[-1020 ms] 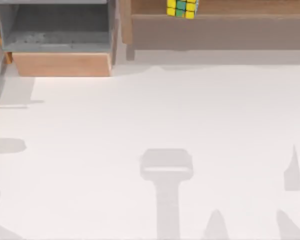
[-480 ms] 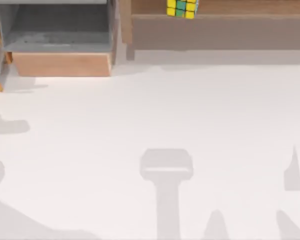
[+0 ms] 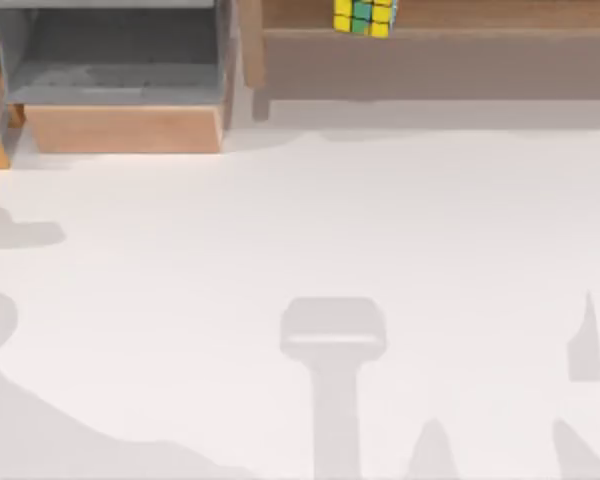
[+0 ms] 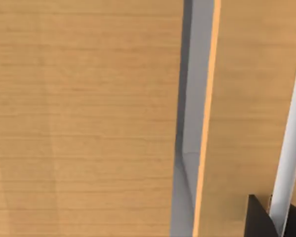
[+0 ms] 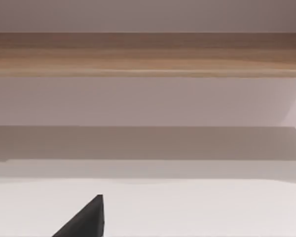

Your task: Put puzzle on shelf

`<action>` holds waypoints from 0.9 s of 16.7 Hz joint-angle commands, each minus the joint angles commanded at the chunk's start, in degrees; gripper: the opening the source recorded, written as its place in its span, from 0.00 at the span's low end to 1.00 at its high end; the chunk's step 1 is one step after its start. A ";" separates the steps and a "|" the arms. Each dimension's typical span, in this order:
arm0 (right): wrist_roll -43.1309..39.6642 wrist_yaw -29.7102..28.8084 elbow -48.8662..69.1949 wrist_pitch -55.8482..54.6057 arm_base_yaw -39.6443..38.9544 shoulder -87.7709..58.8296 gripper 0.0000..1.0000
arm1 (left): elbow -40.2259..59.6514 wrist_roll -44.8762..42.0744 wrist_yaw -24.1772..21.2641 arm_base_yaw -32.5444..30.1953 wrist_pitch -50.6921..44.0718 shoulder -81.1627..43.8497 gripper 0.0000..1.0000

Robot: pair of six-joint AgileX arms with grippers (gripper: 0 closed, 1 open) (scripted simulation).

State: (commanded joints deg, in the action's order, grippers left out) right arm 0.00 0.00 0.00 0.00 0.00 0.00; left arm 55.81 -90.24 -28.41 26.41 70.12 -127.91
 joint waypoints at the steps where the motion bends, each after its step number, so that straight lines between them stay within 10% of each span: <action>1: 0.00 0.00 0.00 0.00 0.00 0.00 1.00 | 0.78 -0.05 0.20 -0.17 -0.35 -0.39 0.00; 13: 0.00 0.00 0.00 0.00 0.00 0.00 1.00 | 15.98 0.25 3.80 -3.91 -8.49 -7.35 0.00; 15: 0.00 0.00 0.00 0.00 0.00 0.00 1.00 | 15.98 0.25 3.80 -3.91 -8.49 -7.35 0.15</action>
State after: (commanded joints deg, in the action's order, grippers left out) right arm 0.00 0.00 0.00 0.00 0.00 0.00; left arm 71.79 -90.00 -24.61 22.50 61.63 -135.26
